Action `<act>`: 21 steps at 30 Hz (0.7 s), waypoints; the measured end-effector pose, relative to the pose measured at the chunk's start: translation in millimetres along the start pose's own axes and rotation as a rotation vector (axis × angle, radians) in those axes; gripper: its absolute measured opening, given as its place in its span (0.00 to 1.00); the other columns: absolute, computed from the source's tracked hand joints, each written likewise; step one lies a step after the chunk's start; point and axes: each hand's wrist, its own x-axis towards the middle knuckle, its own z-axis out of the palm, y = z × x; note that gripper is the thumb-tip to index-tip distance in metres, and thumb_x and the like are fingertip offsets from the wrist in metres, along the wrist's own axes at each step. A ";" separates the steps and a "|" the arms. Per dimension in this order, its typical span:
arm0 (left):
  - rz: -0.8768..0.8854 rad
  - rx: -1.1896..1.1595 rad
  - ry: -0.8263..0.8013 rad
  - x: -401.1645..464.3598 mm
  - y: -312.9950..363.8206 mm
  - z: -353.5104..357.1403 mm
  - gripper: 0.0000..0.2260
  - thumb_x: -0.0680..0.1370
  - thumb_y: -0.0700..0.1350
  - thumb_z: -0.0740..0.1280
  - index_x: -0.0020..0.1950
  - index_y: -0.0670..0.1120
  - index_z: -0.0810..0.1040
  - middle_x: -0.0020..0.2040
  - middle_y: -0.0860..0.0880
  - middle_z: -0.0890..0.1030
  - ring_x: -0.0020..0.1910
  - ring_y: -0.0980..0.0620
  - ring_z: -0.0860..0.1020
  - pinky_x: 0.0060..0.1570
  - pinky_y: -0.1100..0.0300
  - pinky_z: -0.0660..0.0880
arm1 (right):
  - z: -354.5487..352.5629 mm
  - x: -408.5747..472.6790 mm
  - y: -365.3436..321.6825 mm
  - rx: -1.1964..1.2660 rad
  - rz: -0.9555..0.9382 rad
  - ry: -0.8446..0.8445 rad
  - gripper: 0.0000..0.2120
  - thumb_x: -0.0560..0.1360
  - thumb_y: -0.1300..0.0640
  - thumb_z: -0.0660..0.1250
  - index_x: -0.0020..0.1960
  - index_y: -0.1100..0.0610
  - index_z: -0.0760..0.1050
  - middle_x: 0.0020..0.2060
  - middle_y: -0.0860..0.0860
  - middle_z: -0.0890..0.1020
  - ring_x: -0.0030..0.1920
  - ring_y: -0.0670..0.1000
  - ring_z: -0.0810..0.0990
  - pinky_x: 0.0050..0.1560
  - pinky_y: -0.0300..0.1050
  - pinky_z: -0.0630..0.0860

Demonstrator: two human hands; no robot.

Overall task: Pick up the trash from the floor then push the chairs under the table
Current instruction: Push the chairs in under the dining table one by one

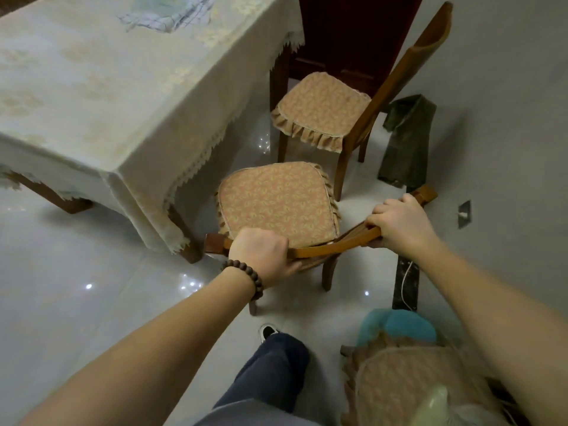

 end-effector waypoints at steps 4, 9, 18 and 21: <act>-0.030 -0.007 0.060 45.3 -26.6 -21.5 0.25 0.75 0.68 0.53 0.38 0.48 0.73 0.32 0.51 0.73 0.31 0.51 0.73 0.34 0.58 0.72 | -28.0 49.4 35.3 -0.012 -0.038 0.022 0.14 0.70 0.38 0.67 0.50 0.45 0.77 0.46 0.44 0.80 0.50 0.49 0.75 0.51 0.48 0.69; -0.029 -0.030 0.079 91.9 -68.8 -47.4 0.25 0.73 0.71 0.54 0.39 0.50 0.73 0.34 0.52 0.74 0.33 0.51 0.73 0.36 0.57 0.73 | -65.1 104.2 62.3 -0.030 -0.081 0.038 0.09 0.71 0.45 0.69 0.48 0.47 0.76 0.45 0.45 0.79 0.49 0.49 0.75 0.52 0.47 0.70; -0.095 -0.014 0.077 142.3 -106.7 -69.7 0.24 0.74 0.69 0.57 0.46 0.49 0.76 0.34 0.52 0.71 0.34 0.51 0.71 0.35 0.57 0.71 | -92.6 178.5 103.1 -0.034 -0.194 0.066 0.06 0.71 0.46 0.68 0.44 0.47 0.76 0.41 0.45 0.78 0.48 0.49 0.76 0.51 0.49 0.71; -0.129 -0.044 0.057 158.6 -92.9 -77.1 0.23 0.75 0.68 0.57 0.47 0.48 0.76 0.37 0.51 0.73 0.35 0.51 0.72 0.37 0.56 0.73 | -86.0 201.5 130.3 -0.039 -0.236 0.123 0.05 0.69 0.45 0.69 0.40 0.46 0.76 0.37 0.43 0.77 0.44 0.48 0.76 0.48 0.48 0.70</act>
